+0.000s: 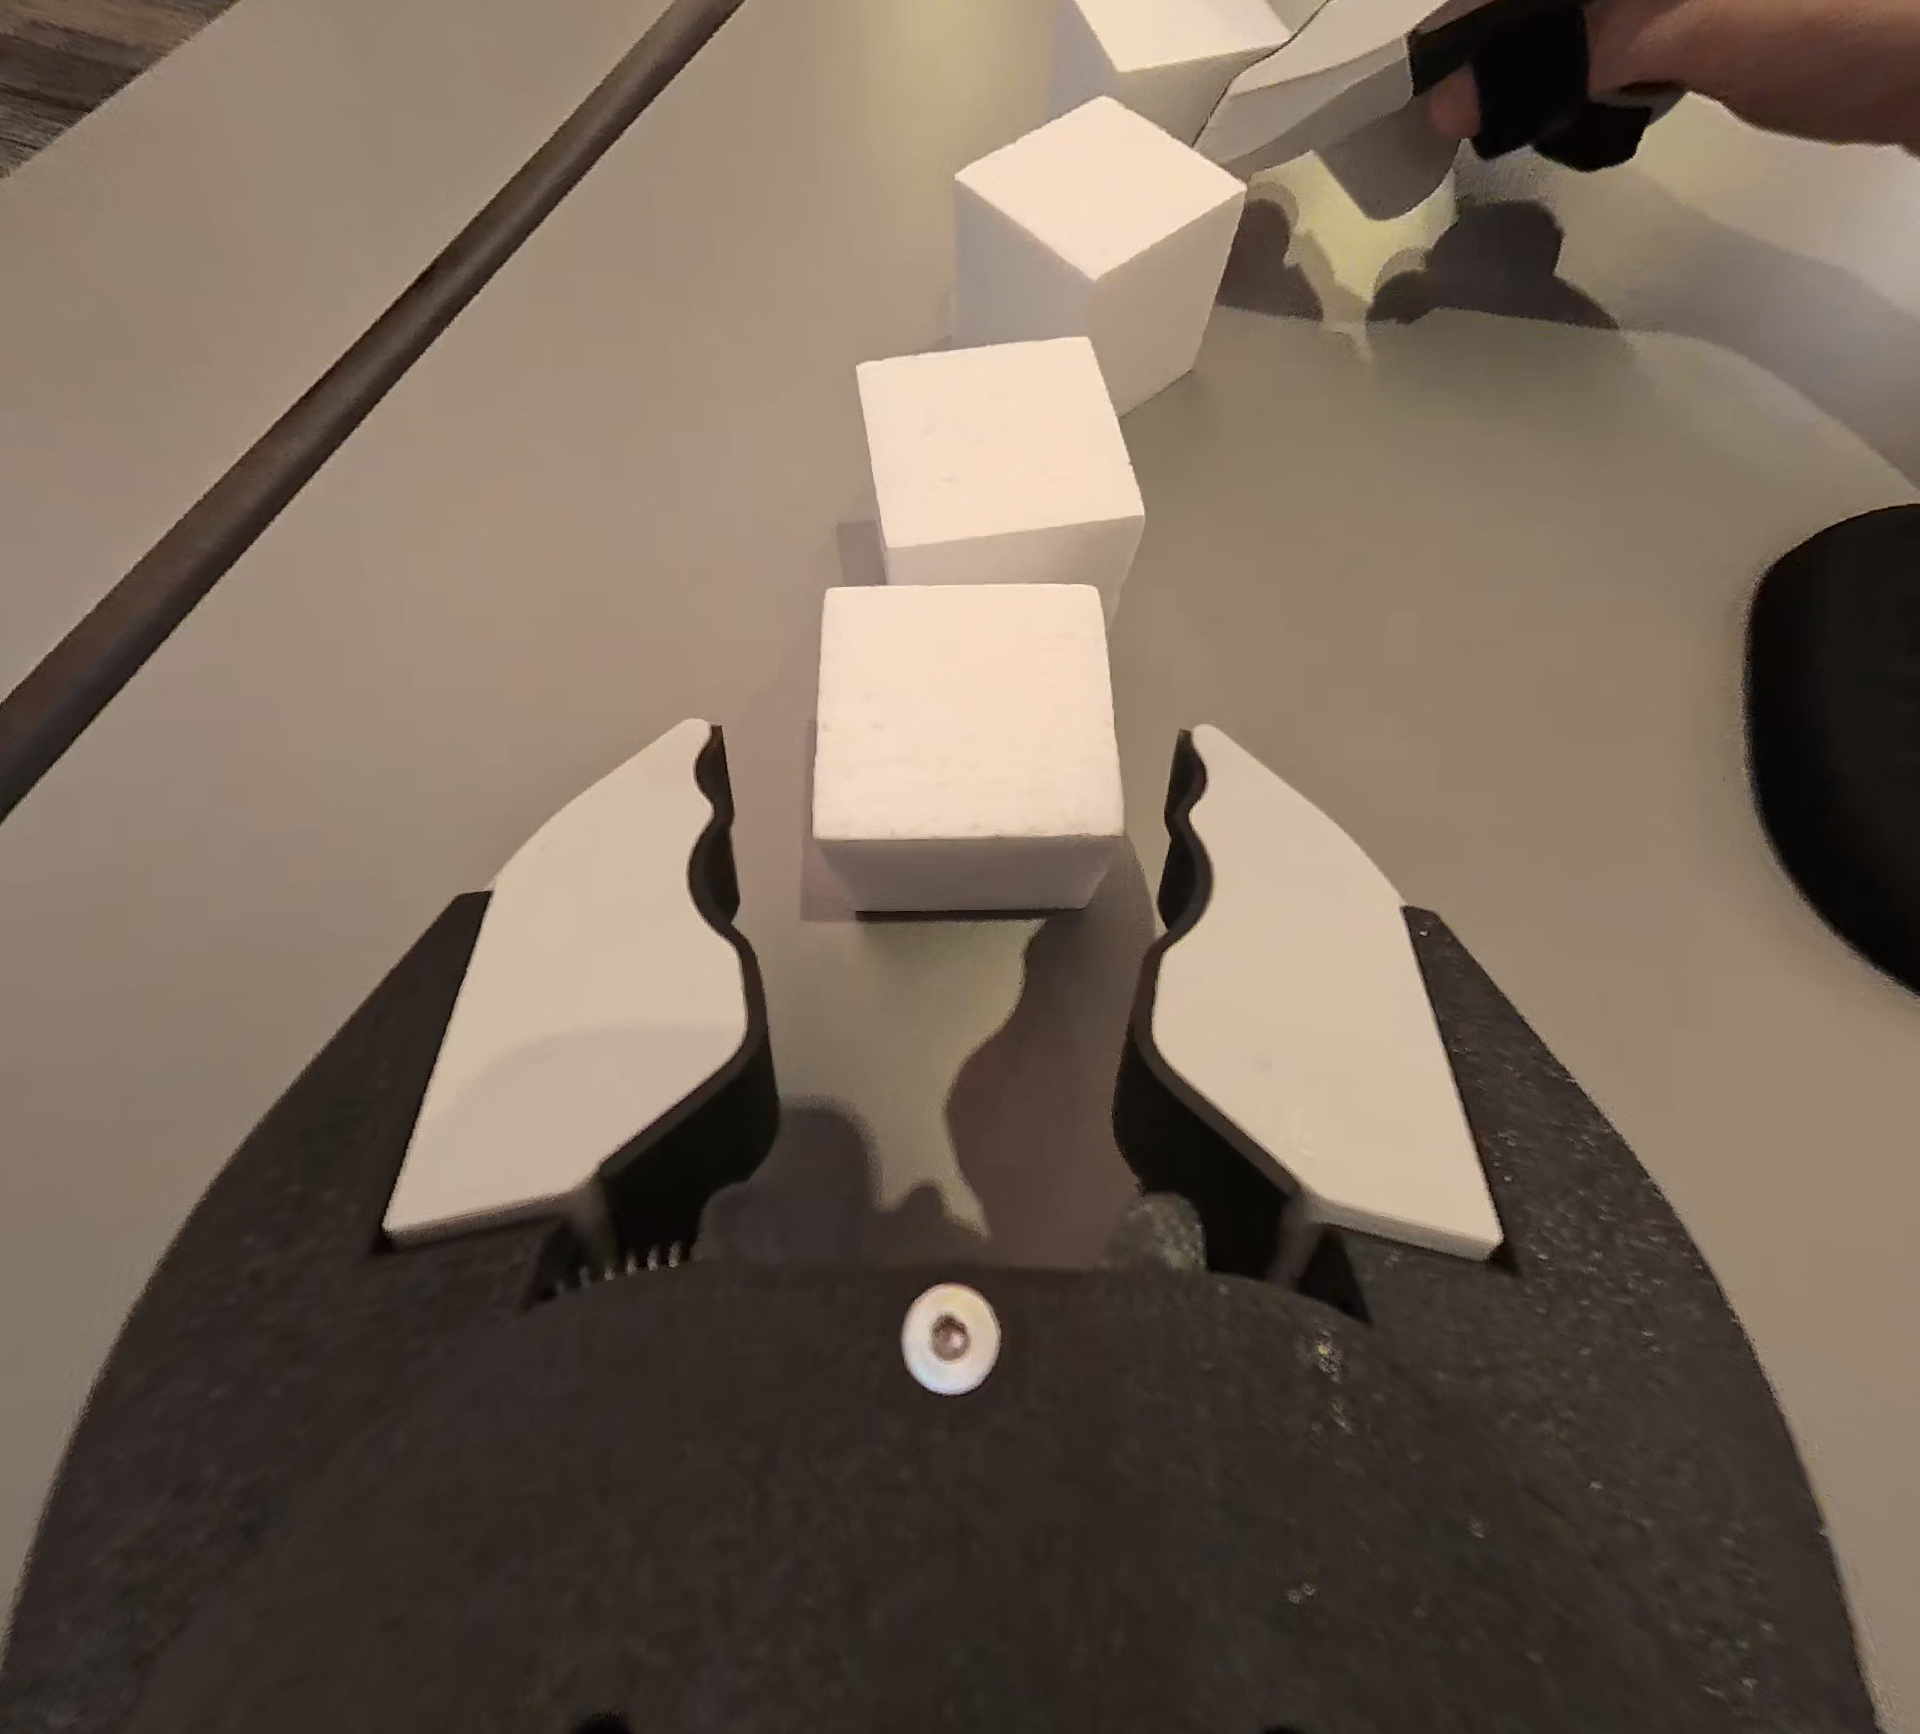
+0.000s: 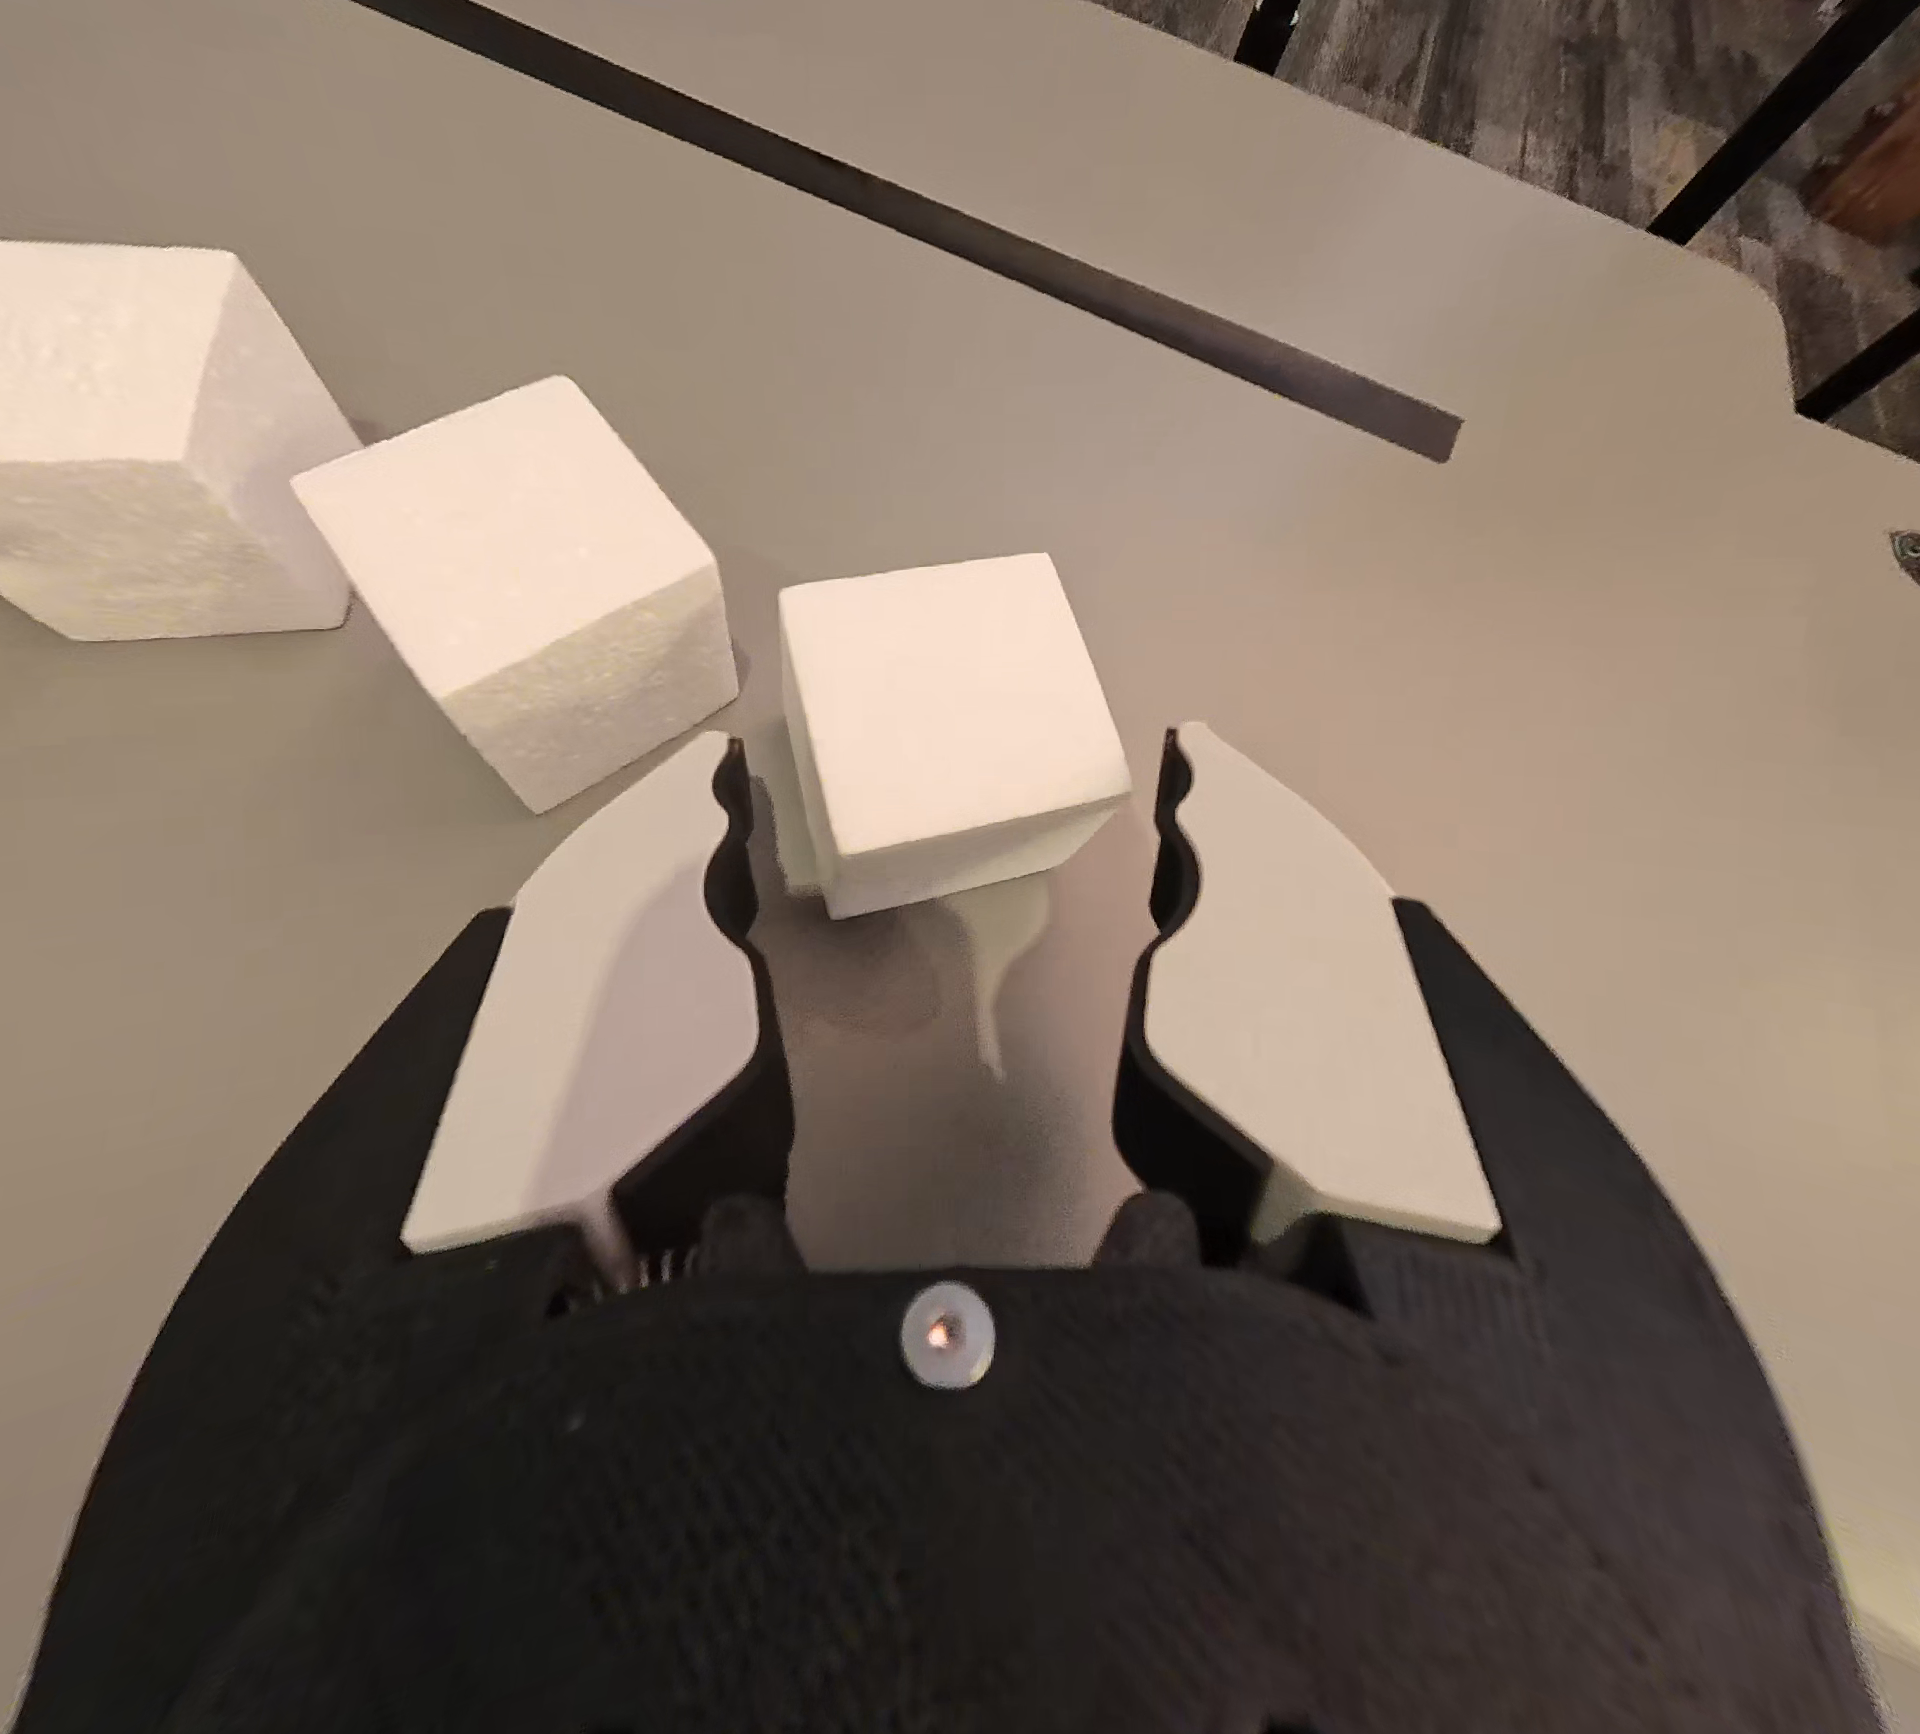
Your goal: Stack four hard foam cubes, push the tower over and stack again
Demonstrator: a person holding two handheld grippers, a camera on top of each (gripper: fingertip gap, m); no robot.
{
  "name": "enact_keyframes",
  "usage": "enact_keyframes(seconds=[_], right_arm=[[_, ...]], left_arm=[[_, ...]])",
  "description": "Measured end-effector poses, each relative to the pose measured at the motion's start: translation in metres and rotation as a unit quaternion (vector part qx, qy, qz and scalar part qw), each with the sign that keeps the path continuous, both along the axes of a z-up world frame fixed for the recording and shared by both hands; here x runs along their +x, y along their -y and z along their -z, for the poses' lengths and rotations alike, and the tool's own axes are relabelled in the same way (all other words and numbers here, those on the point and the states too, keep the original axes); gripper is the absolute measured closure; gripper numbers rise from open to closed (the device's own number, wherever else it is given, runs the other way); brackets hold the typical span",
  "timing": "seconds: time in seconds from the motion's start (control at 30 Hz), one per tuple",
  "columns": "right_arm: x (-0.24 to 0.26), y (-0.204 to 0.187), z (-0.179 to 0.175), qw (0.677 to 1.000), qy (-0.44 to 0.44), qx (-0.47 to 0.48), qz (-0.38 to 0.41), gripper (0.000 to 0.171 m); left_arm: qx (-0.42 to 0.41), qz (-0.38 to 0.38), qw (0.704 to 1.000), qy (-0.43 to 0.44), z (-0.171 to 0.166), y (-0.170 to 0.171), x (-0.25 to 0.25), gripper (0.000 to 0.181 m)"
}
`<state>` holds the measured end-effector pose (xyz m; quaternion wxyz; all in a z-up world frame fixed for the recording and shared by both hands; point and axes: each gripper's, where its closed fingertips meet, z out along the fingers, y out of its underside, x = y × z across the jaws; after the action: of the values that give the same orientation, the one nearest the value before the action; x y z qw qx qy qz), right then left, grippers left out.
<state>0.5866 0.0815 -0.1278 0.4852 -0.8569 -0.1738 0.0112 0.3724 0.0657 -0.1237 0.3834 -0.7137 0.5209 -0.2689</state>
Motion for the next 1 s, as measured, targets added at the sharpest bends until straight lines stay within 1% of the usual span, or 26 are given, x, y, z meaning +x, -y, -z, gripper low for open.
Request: enact_keyframes(seconds=[0.07, 0.1, 0.13, 0.23, 0.3, 0.37, 0.47, 0.53, 0.6, 0.7, 0.87, 1.0], right_arm=[[0.000, -0.002, 0.002, 1.000, -0.005, 0.000, -0.001, 0.102], [-0.001, -0.003, 0.003, 1.000, -0.007, -0.002, -0.002, 0.110], [0.000, -0.003, 0.003, 1.000, -0.008, -0.004, 0.000, 0.110], [0.003, 0.000, -0.002, 1.000, -0.002, -0.012, 0.008, 0.110], [0.005, 0.002, -0.022, 0.999, 0.014, 0.012, 0.027, 0.110], [0.001, 0.001, -0.053, 0.997, 0.003, 0.058, 0.058, 0.110], [-0.026, -0.003, -0.096, 0.989, -0.056, 0.100, 0.091, 0.110], [-0.059, -0.002, -0.110, 0.985, -0.107, 0.094, 0.095, 0.110], [-0.096, 0.007, -0.107, 0.986, -0.129, 0.065, 0.082, 0.110], [-0.124, 0.008, -0.099, 0.988, -0.105, 0.071, 0.093, 0.110], [-0.154, 0.002, -0.075, 0.995, -0.061, 0.037, 0.075, 0.110], [-0.156, 0.000, -0.063, 0.997, 0.005, 0.024, 0.072, 0.110]], left_arm=[[0.008, 0.003, 1.000, -0.002, 0.002, 0.000, 0.001, 0.109], [0.011, 0.005, 1.000, -0.005, 0.003, 0.001, 0.002, 0.116], [0.015, 0.003, 1.000, -0.006, 0.003, 0.000, 0.001, 0.123], [0.018, 0.006, 1.000, -0.006, 0.000, -0.001, -0.001, 0.124], [0.021, -0.003, 1.000, -0.001, -0.006, -0.007, -0.006, 0.124], [0.021, -0.020, 1.000, 0.012, -0.015, -0.015, -0.013, 0.124], [0.011, -0.049, 0.998, 0.032, -0.032, -0.030, -0.029, 0.124], [0.012, -0.071, 0.996, 0.049, -0.047, -0.042, -0.041, 0.124], [0.013, -0.084, 0.994, 0.071, -0.063, -0.050, -0.052, 0.124], [0.008, -0.094, 0.989, 0.110, -0.087, -0.057, -0.067, 0.124], [0.010, -0.104, 0.984, 0.147, -0.113, -0.062, -0.083, 0.124], [0.005, -0.102, 0.980, 0.169, -0.124, -0.062, -0.090, 0.124]])
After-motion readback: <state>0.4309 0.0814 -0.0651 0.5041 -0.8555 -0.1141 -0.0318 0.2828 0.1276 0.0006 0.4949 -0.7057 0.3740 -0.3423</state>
